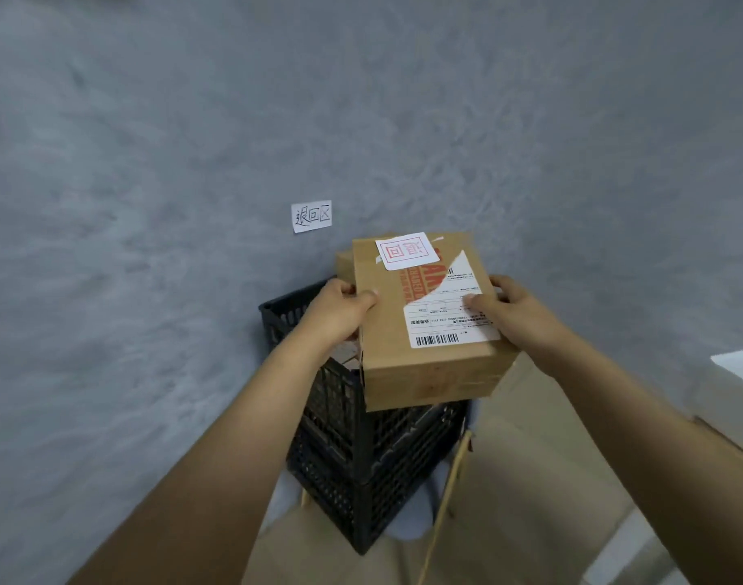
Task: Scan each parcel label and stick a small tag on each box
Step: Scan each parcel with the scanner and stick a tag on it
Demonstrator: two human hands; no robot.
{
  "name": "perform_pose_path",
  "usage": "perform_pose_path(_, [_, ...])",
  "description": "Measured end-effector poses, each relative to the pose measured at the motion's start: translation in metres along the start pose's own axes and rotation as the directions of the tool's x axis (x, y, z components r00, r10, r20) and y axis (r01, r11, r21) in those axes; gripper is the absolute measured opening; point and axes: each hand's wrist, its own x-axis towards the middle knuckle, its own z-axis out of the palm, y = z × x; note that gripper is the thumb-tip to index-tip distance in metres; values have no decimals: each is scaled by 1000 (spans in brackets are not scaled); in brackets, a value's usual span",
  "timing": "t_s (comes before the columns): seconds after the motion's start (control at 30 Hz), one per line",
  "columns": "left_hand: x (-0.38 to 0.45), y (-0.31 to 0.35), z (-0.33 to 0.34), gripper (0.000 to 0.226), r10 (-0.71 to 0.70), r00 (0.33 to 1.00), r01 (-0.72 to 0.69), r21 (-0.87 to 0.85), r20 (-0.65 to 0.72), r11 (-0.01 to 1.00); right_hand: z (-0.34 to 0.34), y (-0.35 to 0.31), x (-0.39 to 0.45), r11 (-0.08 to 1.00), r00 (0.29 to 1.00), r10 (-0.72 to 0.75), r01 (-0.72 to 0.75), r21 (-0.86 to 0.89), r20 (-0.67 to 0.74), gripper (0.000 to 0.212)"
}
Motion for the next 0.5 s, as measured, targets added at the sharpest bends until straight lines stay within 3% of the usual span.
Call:
perform_pose_path(0.27, [78,-34,-40,21,-140,982,126,-109,-128,986,73,-15,116,990,989,-90,102,-98,120,55])
perform_pose_path(0.43, [126,-52,-35,12,-205,962,196,-67,-178,978,98,-4,185,971,973,-125,160,-178,192,53])
perform_pose_path(0.5, [139,-59,-30,25,-249,951,247,-35,-185,968,108,1,208,955,962,-118,178,-236,247,51])
